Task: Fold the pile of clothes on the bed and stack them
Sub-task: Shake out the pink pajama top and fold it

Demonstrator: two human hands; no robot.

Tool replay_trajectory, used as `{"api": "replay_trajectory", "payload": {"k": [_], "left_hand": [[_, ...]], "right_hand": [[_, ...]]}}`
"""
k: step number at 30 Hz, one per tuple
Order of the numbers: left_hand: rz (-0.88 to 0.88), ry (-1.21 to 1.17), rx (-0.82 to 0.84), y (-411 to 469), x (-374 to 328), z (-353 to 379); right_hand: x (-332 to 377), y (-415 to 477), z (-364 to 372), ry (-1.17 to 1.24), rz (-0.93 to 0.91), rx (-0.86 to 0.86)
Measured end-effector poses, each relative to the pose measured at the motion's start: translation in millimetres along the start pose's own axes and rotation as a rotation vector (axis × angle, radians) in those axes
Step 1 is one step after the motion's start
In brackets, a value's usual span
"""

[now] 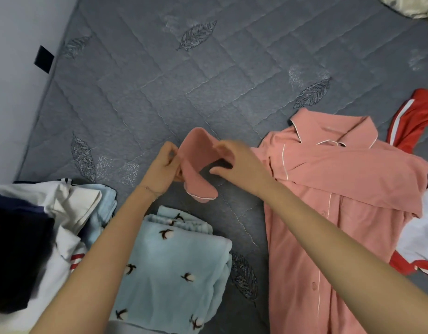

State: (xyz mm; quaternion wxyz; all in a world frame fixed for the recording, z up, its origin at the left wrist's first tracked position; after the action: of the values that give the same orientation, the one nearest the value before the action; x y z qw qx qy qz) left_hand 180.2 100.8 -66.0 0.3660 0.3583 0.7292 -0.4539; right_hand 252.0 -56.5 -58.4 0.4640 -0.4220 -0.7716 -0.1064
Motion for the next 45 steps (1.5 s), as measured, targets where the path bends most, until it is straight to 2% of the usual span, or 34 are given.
{"api": "replay_trajectory", "payload": {"k": [1, 4, 9, 12, 16, 18, 20, 22, 24, 26, 32, 36, 38, 43, 45], "left_hand": [[0.004, -0.004, -0.007, 0, -6, 3], [0.009, -0.031, -0.017, -3, -26, 20], [-0.029, -0.043, -0.01, -4, -26, 44], [-0.072, 0.097, 0.116, -8, -13, 62], [-0.052, 0.113, 0.345, -26, -9, 96], [-0.094, 0.111, 0.26, -23, 1, 98], [-0.1, 0.132, 0.032, -13, 8, 88], [0.019, 0.266, -0.063, -5, 3, 88], [0.158, 0.402, 0.021, 3, -5, 107], [0.22, 0.499, 0.134, 9, -10, 132], [0.2, 0.711, 0.426, 24, -27, 214], [0.088, 0.62, 0.592, 29, -39, 260], [0.083, 0.574, 0.676, 26, -42, 280], [-0.09, 0.409, 0.8, 15, -35, 320], [-0.132, 0.414, 0.821, 13, -34, 332]], "right_hand": [[5, -7, 10, 0.051, 0.01, 0.044], [9, -23, 32, -0.03, -0.008, 0.039], [-12, -40, 20, 0.106, 0.085, -0.111], [-30, -42, 4, 0.248, 0.217, -0.161], [-50, -42, -8, 0.446, 0.371, -0.139], [-62, -45, -19, 0.545, 0.423, -0.165], [-78, -50, -27, 0.668, 0.498, -0.178], [-91, -59, -36, 0.727, 0.57, -0.143], [-106, -68, -42, 0.754, 0.625, -0.096], [-123, -79, -53, 0.762, 0.68, -0.08], [-139, -107, -98, 0.828, 0.69, 0.013], [-163, -126, -131, 0.798, 0.712, 0.131], [-183, -134, -146, 0.786, 0.738, 0.137], [-226, -155, -160, 0.629, 0.741, 0.305], [-237, -159, -163, 0.601, 0.742, 0.289]]}}
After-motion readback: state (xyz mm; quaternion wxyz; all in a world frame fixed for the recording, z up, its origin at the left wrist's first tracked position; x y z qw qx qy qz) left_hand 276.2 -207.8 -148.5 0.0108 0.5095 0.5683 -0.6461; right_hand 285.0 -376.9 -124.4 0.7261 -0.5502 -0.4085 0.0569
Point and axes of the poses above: each hand's wrist, its own y-axis towards the middle knuckle, its own z-axis out of the palm, x = y × z, the point moved 8 cm from there along y, towards the middle knuckle, and after that the axes turned 3 degrees about -x, right-handed, at the moved point
